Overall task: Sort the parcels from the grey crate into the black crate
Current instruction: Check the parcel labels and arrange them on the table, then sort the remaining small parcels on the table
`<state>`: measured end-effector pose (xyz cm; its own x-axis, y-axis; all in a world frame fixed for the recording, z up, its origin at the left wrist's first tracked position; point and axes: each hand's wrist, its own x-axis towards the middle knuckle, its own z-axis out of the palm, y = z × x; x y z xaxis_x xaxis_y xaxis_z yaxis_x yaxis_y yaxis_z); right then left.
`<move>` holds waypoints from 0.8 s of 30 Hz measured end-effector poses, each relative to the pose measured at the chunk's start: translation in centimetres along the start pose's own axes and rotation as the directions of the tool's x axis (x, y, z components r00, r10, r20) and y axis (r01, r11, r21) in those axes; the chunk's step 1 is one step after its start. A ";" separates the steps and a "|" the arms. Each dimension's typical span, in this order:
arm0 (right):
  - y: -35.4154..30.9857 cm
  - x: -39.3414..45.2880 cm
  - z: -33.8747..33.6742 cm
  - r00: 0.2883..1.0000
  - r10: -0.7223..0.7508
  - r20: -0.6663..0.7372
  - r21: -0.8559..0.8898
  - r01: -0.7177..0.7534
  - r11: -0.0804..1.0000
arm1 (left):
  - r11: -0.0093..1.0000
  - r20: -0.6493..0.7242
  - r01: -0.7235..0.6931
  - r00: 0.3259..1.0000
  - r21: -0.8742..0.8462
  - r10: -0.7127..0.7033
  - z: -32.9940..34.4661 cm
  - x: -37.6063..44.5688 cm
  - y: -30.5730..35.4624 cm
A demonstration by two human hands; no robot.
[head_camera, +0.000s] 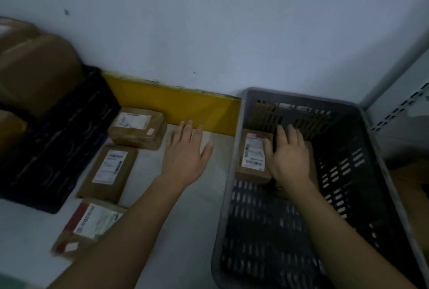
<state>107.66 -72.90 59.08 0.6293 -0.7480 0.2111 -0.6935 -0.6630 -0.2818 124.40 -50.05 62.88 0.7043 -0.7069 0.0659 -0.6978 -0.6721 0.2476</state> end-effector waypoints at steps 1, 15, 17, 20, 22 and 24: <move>-2.2 -0.2 -1.1 0.998 -0.052 -0.019 0.014 0.052 0.999 | 1.000 -0.002 0.011 1.000 0.015 -0.011 -0.3 -0.7 -1.3; -28.2 -11.0 1.5 0.842 -0.434 0.322 -0.038 0.469 0.882 | 0.978 0.042 0.208 0.977 -0.001 -0.208 -3.3 -13.1 -24.2; -29.8 -13.6 3.9 0.807 -0.437 0.398 -0.036 0.490 0.871 | 0.969 0.087 0.247 0.966 -0.022 -0.244 -2.8 -15.0 -26.4; -31.0 -17.0 7.4 0.768 -0.404 0.497 -0.049 0.489 0.871 | 0.952 0.137 0.296 0.949 -0.075 -0.284 -1.5 -17.2 -28.9; -31.1 -18.8 9.3 0.738 -0.355 0.574 -0.060 0.471 0.880 | 0.935 0.208 0.335 0.929 -0.113 -0.307 -0.4 -18.1 -30.0; -30.9 -20.1 10.9 0.720 -0.302 0.625 -0.073 0.439 0.895 | 0.906 0.300 0.390 0.895 -0.166 -0.331 0.5 -18.7 -30.4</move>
<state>120.27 -37.01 53.37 0.8814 -0.3189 -0.3485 -0.3704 -0.9244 -0.0910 132.41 -16.49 53.60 0.8217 -0.4762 -0.3131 -0.3354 -0.8482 0.4099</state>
